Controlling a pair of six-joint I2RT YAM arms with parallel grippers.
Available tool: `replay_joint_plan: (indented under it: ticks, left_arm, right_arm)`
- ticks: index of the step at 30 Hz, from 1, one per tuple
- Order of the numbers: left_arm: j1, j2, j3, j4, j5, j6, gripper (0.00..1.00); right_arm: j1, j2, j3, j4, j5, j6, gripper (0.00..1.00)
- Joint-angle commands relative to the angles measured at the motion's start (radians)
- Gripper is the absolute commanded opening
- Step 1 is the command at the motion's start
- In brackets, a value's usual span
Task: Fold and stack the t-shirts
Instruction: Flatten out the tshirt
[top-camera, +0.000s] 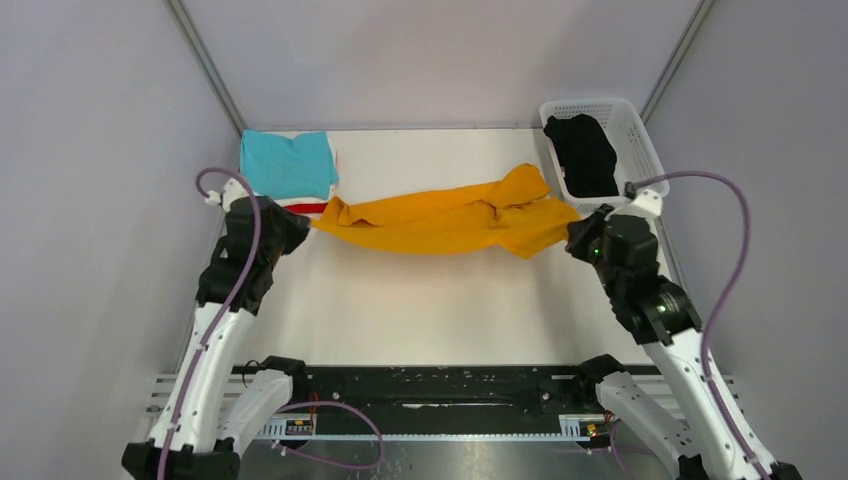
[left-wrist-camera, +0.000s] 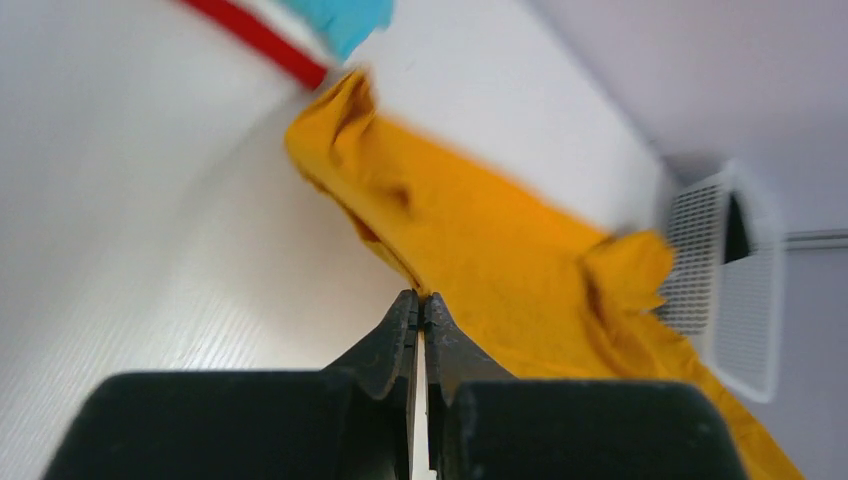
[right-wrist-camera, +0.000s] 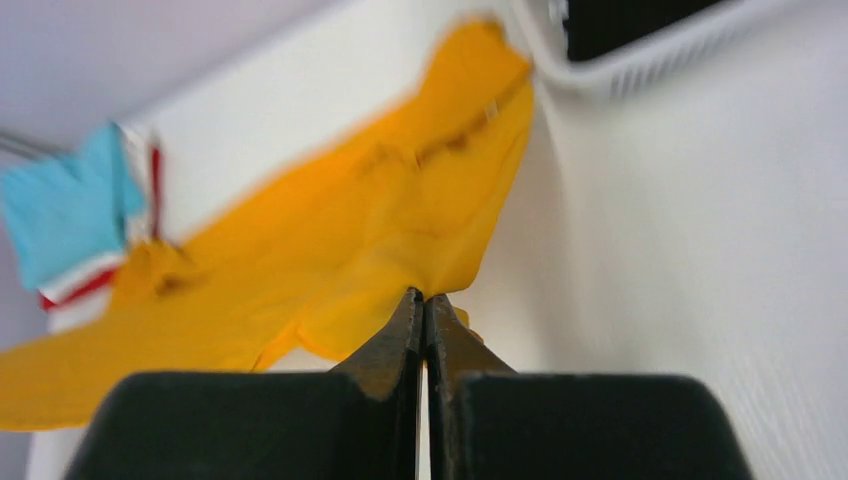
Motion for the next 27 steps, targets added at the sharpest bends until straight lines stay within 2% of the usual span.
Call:
replay_joint_plan:
  ticks: [1,6,10,16,23,27]
  left_arm:
    - [-0.003,-0.089,0.173,-0.008,-0.055,0.008,0.00]
    - [-0.003,-0.146,0.390,-0.016,-0.024,0.062,0.00]
    - [-0.003,-0.154,0.557,-0.049,-0.014,0.099,0.00]
    - [-0.003,-0.207,0.716,-0.060,0.005,0.141,0.00]
    - [-0.002,-0.245,0.879,-0.101,0.098,0.187,0.00]
    - [0.000,-0.259,0.918,-0.105,0.106,0.201,0.00]
  right_arm:
    - [0.004,-0.074,0.171,0.029,0.157,-0.092,0.00]
    - [0.004,-0.084,0.385,0.032,0.166,-0.201,0.00]
    - [0.004,-0.085,0.555,0.014,0.109,-0.263,0.00]
    - [0.005,-0.094,0.805,-0.051,-0.013,-0.312,0.00]
    - [0.004,-0.108,0.971,-0.112,-0.196,-0.314,0.00]
    - [0.004,-0.104,1.013,-0.132,-0.207,-0.327,0.00]
